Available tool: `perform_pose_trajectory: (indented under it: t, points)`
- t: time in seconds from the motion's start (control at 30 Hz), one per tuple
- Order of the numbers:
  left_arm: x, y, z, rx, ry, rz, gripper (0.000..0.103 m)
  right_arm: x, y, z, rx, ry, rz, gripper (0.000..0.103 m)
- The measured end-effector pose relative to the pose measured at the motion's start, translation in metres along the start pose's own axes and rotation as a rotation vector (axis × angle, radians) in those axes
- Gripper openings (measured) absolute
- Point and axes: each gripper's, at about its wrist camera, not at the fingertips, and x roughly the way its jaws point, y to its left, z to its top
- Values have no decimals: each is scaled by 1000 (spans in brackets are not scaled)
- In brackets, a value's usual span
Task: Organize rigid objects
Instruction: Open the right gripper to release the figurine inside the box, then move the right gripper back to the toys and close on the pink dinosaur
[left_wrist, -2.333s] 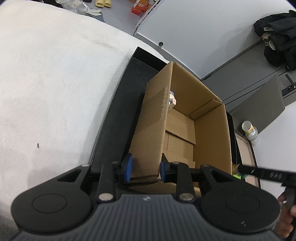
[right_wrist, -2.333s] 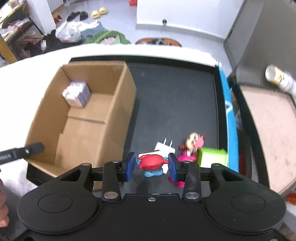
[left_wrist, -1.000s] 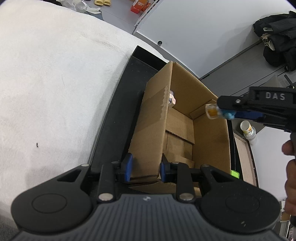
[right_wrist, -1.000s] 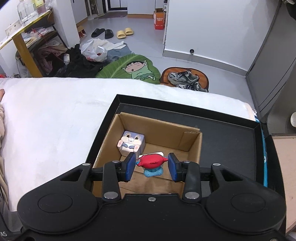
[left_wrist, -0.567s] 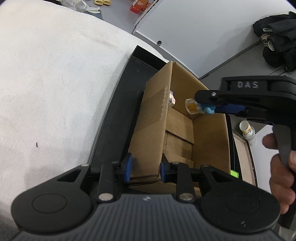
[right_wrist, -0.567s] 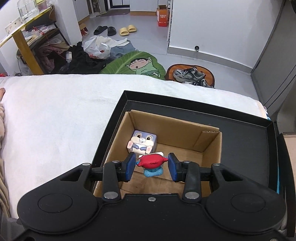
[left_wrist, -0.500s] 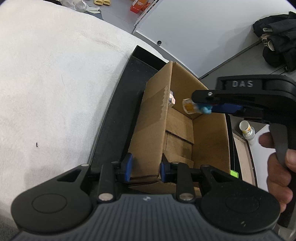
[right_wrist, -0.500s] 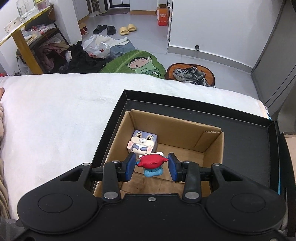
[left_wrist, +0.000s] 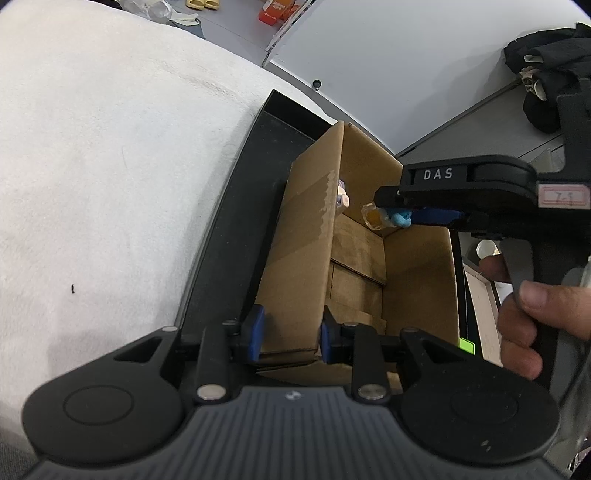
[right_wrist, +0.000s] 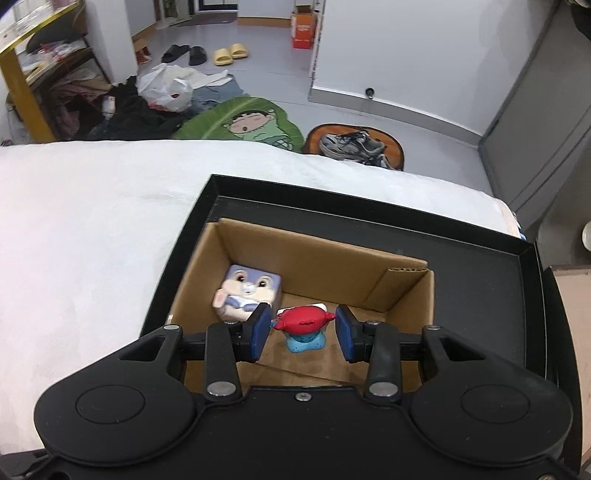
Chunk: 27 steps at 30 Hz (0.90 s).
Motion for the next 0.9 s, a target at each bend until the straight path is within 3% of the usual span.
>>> perform_pose_trajectory:
  t: [0.17, 0.23, 0.3, 0.9]
  points:
    - [0, -1, 0, 1, 0, 0, 28, -6, -6, -5, 8, -23, -10, 41]
    - [0, -1, 0, 4, -5, 4, 28, -11, -10, -4, 29, -21, 11, 50]
    - [1, 0, 0, -5, -2, -1, 28, -19, -13, -5, 28, -35, 15, 52]
    - [0, -1, 0, 2, -10, 9, 28, -60, -39, -27, -1, -17, 15, 54]
